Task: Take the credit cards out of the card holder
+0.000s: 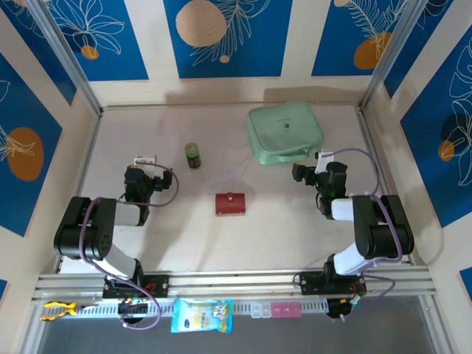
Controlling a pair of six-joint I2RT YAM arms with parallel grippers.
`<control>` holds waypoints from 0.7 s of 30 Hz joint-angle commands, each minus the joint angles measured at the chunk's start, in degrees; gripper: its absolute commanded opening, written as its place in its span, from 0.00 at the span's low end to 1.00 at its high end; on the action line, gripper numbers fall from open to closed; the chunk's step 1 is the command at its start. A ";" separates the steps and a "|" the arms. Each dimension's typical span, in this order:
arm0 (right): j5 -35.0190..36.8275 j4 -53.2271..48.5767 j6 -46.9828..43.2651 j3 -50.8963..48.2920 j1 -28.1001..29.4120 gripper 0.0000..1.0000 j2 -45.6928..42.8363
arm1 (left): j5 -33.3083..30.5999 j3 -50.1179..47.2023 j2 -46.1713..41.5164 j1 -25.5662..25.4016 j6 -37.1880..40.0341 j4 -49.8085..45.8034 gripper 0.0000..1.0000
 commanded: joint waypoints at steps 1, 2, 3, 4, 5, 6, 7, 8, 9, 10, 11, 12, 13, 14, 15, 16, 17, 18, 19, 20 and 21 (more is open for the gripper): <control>-1.51 0.68 -0.44 0.23 -0.17 0.99 0.06 | -0.03 -0.38 0.31 -0.25 -0.43 1.91 1.00; -1.55 0.64 -0.38 0.35 -0.24 0.99 0.06 | -0.03 -0.42 0.26 -0.31 -0.43 1.91 1.00; -1.55 0.65 -0.37 0.32 -0.25 0.99 0.03 | -0.03 -0.44 0.26 -0.23 -0.41 1.91 1.00; -1.55 0.69 -0.37 0.31 -0.25 0.99 0.05 | -0.03 -0.43 0.31 -0.25 -0.44 1.89 1.00; -1.54 0.67 -0.36 0.39 -0.25 0.99 0.06 | -0.03 -0.42 0.31 -0.23 -0.43 1.86 1.00; -1.63 0.62 -0.40 0.31 -0.25 0.99 0.01 | -0.03 -0.43 0.23 -0.24 -0.41 1.91 1.00; -1.64 0.63 -0.35 0.24 -0.25 0.99 0.05 | -0.03 -0.45 0.27 -0.23 -0.43 1.91 1.00; -1.64 0.64 -0.35 0.31 -0.25 0.99 0.06 | -0.03 -0.45 0.22 -0.23 -0.43 1.91 1.00; -1.64 0.66 -0.37 0.30 -0.25 0.99 0.06 | -0.03 -0.42 0.28 -0.23 -0.43 1.90 1.00; -1.64 0.67 -0.36 0.28 -0.26 0.99 0.06 | -0.03 -0.49 0.22 -0.30 -0.43 1.89 1.00; -1.64 0.66 -0.35 0.29 -0.31 0.99 0.02 | -0.03 -0.45 0.20 -0.24 -0.43 1.91 1.00; -1.63 0.64 -0.35 0.28 -0.30 0.99 0.01 | -0.08 -0.44 0.19 -0.25 -0.42 1.90 1.00; -1.64 0.68 -0.37 0.23 -0.30 0.99 -0.03 | -0.04 -0.46 0.18 -0.23 -0.43 1.90 1.00; -1.73 0.69 -0.30 0.22 -0.34 0.99 0.04 | -0.04 -0.50 0.22 -0.24 -0.43 1.91 1.00; -1.81 0.62 -0.24 0.29 -0.32 0.99 0.03 | -0.04 -0.45 0.22 -0.23 -0.43 1.96 1.00; -1.82 0.65 -0.26 0.26 -0.34 0.99 -0.01 | 0.05 -0.49 0.22 -0.19 -0.47 1.98 1.00; -1.82 0.64 -0.26 0.28 -0.34 0.99 0.05 | 0.05 -0.51 0.22 -0.23 -0.48 1.96 1.00; -1.82 0.60 -0.26 0.32 -0.34 0.99 0.06 | 0.03 -0.48 0.22 -0.23 -0.47 1.96 1.00; -1.97 0.61 -0.22 0.31 -0.42 0.99 0.06 | 0.05 -0.45 0.22 -0.23 -0.39 1.95 1.00; -2.07 0.56 -0.19 0.31 -0.48 0.99 0.03 | 0.05 -0.51 0.22 -0.23 -0.48 1.98 1.00; -2.06 0.54 -0.15 0.32 -0.51 0.99 0.05 | 0.05 -0.51 0.21 -0.23 -0.48 2.00 1.00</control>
